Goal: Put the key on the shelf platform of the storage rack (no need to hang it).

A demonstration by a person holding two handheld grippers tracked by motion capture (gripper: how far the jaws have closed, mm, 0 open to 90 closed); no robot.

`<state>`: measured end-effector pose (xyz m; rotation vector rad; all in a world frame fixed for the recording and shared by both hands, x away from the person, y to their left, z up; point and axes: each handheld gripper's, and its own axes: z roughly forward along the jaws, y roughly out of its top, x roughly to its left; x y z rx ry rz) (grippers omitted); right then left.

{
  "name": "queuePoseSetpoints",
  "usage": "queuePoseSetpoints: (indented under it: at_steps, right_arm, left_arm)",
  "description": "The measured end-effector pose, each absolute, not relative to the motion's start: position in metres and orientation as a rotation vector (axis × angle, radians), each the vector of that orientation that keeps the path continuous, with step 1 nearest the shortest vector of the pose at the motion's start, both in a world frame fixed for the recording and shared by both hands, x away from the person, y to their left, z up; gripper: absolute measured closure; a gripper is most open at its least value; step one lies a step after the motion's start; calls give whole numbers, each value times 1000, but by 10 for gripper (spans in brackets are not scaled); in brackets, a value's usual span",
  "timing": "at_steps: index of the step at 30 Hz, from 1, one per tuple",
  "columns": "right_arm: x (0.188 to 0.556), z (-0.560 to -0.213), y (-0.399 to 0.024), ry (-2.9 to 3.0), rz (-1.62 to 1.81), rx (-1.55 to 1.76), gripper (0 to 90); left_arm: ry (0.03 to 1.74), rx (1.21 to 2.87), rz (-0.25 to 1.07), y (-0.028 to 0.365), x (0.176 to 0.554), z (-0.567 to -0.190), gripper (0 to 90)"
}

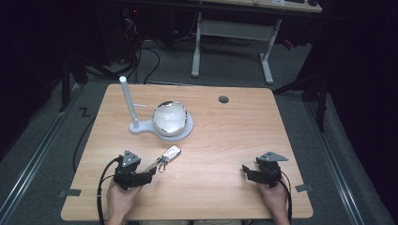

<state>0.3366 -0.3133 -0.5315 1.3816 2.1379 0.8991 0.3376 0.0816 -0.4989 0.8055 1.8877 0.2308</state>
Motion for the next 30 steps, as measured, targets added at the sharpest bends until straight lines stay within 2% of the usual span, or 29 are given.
queuePoseSetpoints:
  at_steps: [30]
  right_arm:
    - [337,-531,-313,2137,899,1382,296]
  left_arm:
    - [1912,914,319,56,371,-515,516]
